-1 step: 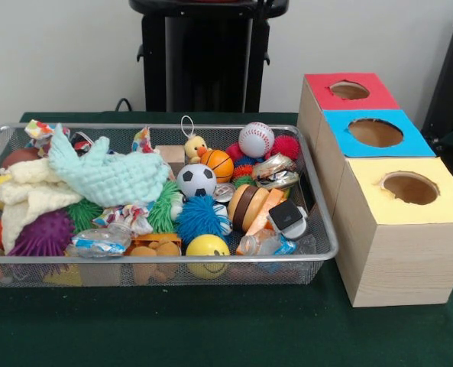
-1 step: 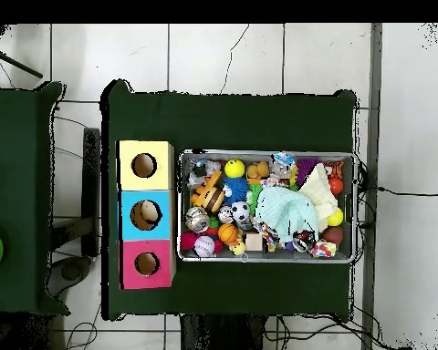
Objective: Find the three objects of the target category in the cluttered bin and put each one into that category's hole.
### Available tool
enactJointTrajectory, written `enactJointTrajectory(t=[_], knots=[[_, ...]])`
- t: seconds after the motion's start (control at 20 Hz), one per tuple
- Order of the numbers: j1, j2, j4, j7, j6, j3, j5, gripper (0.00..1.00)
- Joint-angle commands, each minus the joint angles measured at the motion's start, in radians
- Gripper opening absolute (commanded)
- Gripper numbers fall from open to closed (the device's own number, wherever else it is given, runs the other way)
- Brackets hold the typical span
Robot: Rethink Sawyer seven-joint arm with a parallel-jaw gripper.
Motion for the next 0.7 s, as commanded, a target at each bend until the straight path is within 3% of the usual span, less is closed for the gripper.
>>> enactJointTrajectory(t=[0.05,0.7], knots=[[-0.070,0.084,-0.244,0.132,0.016,0.221,0.088,0.00],[-0.127,0.211,-0.372,0.139,0.097,0.298,0.130,0.00]])
